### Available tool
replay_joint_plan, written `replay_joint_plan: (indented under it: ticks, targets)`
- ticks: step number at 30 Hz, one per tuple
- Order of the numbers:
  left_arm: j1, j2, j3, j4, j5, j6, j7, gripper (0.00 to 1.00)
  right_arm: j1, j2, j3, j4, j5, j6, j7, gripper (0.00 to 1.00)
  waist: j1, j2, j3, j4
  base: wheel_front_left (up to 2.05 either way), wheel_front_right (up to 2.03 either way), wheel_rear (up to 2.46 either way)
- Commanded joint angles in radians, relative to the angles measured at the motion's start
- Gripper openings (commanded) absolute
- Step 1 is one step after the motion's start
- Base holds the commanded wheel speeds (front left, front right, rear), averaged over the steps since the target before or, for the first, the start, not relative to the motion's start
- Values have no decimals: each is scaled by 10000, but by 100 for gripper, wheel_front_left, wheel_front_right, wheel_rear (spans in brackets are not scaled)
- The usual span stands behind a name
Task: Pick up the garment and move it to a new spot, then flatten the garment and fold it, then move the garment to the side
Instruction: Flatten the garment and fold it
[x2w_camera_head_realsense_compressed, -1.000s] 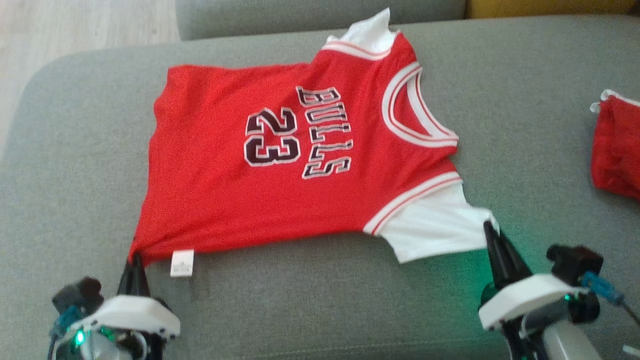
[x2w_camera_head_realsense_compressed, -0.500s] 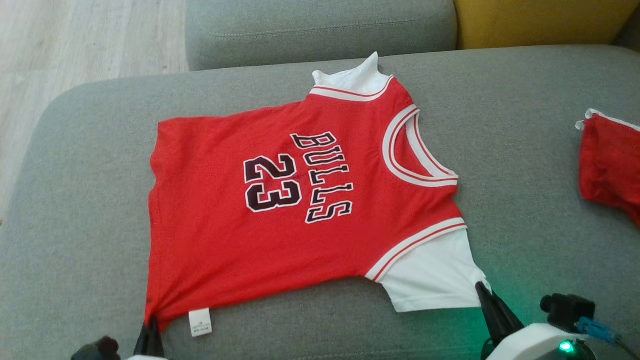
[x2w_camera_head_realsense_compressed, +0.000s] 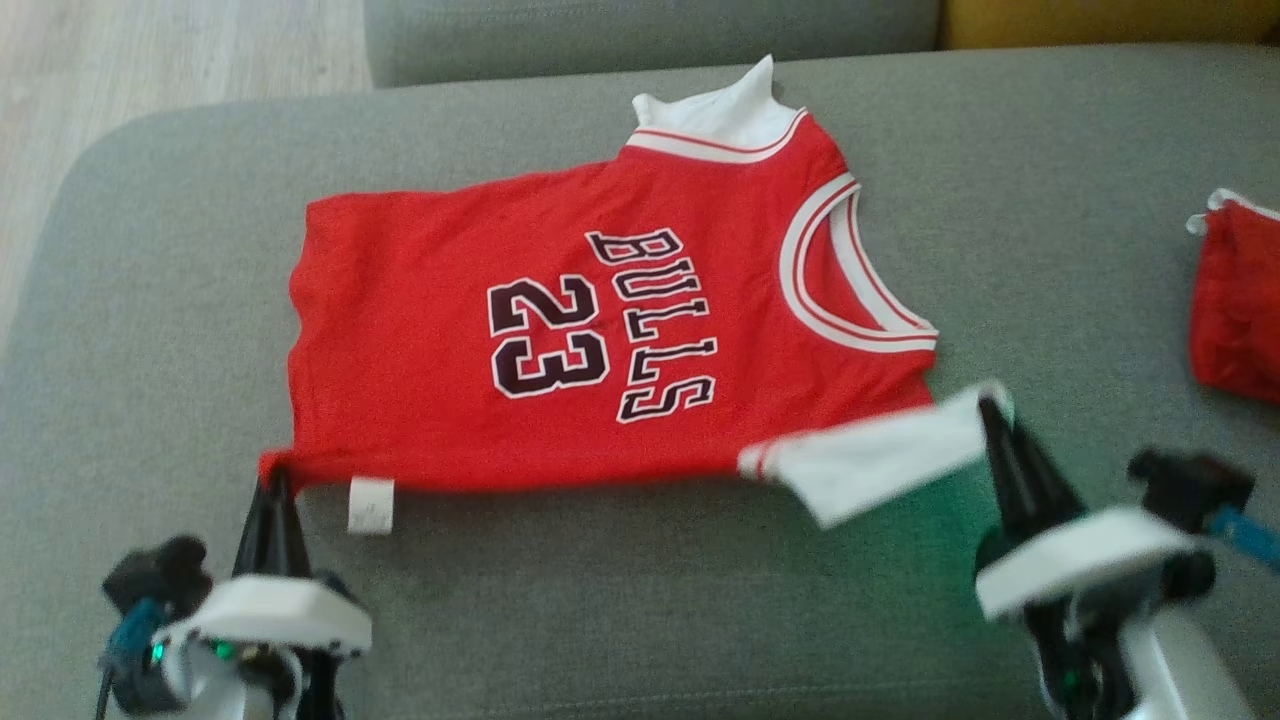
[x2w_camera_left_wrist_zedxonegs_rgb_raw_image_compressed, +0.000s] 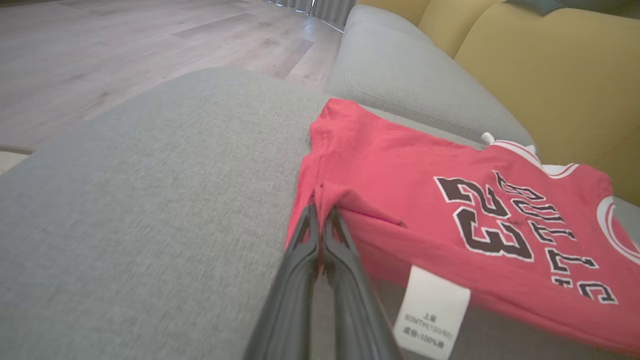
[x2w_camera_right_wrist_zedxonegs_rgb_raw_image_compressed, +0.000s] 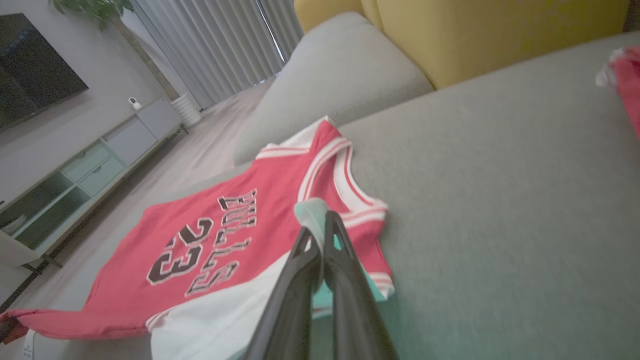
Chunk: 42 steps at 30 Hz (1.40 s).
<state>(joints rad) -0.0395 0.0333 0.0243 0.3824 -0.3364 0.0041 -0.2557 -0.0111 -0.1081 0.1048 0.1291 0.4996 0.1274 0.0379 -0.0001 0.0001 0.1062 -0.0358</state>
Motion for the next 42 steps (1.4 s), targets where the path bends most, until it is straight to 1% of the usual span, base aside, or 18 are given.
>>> replay_joint_plan:
  ticks: [1, 7, 8, 11, 15, 22, 31, 32, 33, 34, 38, 42]
  targets:
    - [-568, 170, 233, -290, 55, -8, -61, 0, -782, -85, 133, -327, -141, 33, -152, 0, 1, -1, 186, 95, 0, 0, 0]
    - [-1437, 170, -65, 133, 106, 28, -61, 0, -2370, -143, 355, 410, -506, 33, -258, 0, 1, -1, 635, 332, 0, 0, 0]
    - [-1437, 170, -65, 133, 106, 28, -61, 0, -2370, -143, 355, 410, -506, 33, -258, 0, 1, -1, 635, 332, 0, 0, 0]
    - [-1920, 170, -157, 448, 155, 57, -61, 0, -3127, -169, 455, 952, -777, 33, -336, 0, 1, -1, 929, 441, 0, 0, 0]
    - [-2516, 170, -200, 706, 87, 81, -61, 0, -3957, -112, 327, 1758, -1034, 33, -666, 0, 1, -1, 1258, 603, 0, 0, 0]
    - [-3226, 170, -260, 1123, 243, 126, -61, 0, -5019, -25, 363, 3064, -1374, 33, -1193, 0, 1, -1, 1784, 742, 0, 0, 0]
    - [-3646, 170, -270, 1545, 131, 214, -61, 0, -6065, 93, 490, 4463, -1709, 33, -1925, 0, 1, -1, 2097, 791, 0, 0, 0]
    - [-3639, 170, -259, 1549, 116, 247, -61, 21, -6150, 120, 497, 4580, -1732, 33, -2088, 44, 1, -1, 2107, 789, 0, 0, 0]
    - [-3594, 170, -258, 1529, 115, 278, -61, 78, -6225, 153, 511, 4656, -1733, 33, -2279, 100, 1, -1, 2115, 781, 0, 0, 0]
    - [-3513, 170, -282, 1529, 99, 318, -61, 100, -6281, 181, 569, 4705, -1726, 33, -2443, 100, 1, -1, 2119, 777, 0, 0, 0]
    - [-3062, 170, -376, 1364, 47, 491, -61, 100, -6187, 211, 523, 4758, -1679, 33, -2867, 100, 1, -1, 2087, 759, 0, 0, 0]
    - [-2377, 170, -492, 997, -27, 656, -61, 100, -5501, 129, 482, 4689, -1625, 33, -2969, 100, 1, -1, 1994, 702, 0, 0, 0]
